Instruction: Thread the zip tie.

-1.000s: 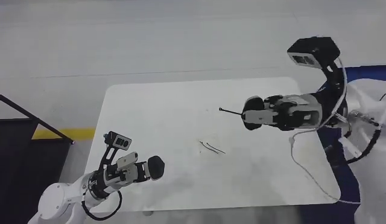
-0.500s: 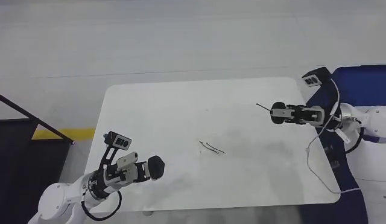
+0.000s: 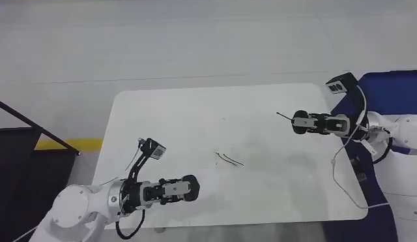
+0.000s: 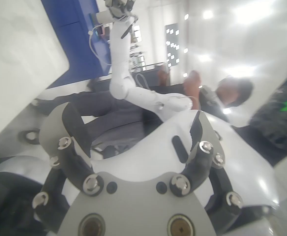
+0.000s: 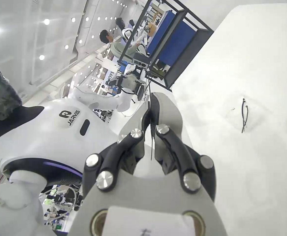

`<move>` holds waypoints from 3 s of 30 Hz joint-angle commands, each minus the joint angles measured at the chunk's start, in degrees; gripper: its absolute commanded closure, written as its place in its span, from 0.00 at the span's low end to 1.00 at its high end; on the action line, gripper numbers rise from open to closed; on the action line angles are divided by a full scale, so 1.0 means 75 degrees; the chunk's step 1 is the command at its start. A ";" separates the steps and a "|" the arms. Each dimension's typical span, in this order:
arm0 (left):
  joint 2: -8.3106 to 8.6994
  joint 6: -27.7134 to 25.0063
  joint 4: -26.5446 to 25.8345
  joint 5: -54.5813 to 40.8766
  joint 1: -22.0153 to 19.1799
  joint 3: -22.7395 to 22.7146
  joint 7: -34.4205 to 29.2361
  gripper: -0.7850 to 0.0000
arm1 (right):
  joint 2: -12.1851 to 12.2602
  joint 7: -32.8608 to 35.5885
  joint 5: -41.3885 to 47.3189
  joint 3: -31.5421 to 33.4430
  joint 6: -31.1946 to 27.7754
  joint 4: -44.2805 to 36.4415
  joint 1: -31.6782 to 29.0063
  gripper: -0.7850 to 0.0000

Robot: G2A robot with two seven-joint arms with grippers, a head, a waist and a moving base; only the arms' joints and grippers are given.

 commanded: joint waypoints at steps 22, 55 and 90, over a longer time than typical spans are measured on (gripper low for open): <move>-0.0742 0.0559 0.2176 0.1620 -0.3966 0.3374 0.0723 0.00 | 0.0000 0.0000 0.0000 0.0000 0.0000 0.0000 0.0000 1.00; -0.2064 0.0811 0.3311 1.1168 -0.7005 0.7434 -0.0076 0.00 | 0.0000 0.0000 0.0000 0.0000 0.0000 0.0000 0.0000 1.00; -0.4228 -0.0981 0.6296 1.0928 -0.7469 0.8274 -0.2238 0.58 | 0.0000 0.0000 0.0000 0.0000 0.0000 0.0000 0.0000 1.00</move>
